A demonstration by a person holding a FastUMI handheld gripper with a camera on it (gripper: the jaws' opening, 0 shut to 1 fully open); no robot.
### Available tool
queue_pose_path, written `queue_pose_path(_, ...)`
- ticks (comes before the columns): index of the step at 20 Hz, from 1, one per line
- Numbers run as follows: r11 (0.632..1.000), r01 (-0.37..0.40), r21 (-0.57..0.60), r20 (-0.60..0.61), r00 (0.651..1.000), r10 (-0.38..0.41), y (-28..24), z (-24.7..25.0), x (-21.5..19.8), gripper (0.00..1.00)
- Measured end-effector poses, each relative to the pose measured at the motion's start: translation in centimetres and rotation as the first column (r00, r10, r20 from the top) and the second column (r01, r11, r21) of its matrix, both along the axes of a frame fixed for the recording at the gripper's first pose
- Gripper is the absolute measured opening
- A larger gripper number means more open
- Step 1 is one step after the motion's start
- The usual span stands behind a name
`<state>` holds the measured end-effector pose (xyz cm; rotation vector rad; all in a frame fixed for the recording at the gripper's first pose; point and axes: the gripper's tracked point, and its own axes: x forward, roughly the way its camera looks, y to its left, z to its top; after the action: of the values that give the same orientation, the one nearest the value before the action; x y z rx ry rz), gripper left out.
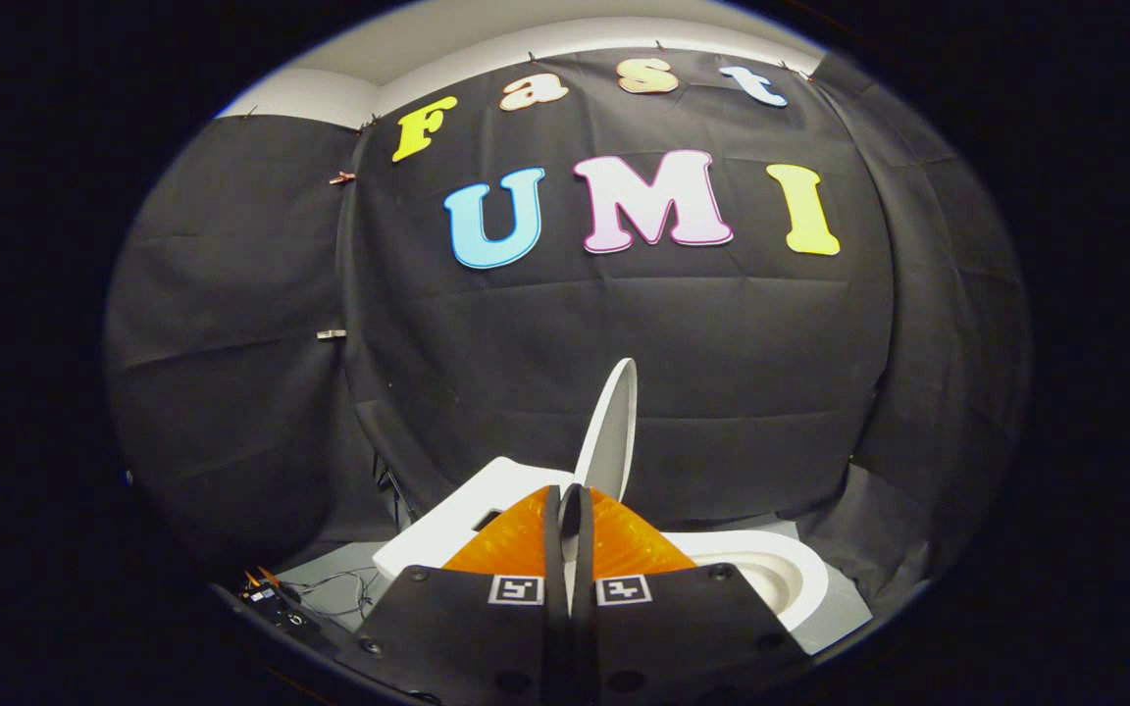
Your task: Open the toilet lid.
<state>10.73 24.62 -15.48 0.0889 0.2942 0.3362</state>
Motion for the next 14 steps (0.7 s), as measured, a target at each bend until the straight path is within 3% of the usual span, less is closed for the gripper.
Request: queue_pose_path(14, 0.997, -0.073, 0.014, -0.022, 0.997, 0.074, 7.5, 0.1, -0.5, 0.05)
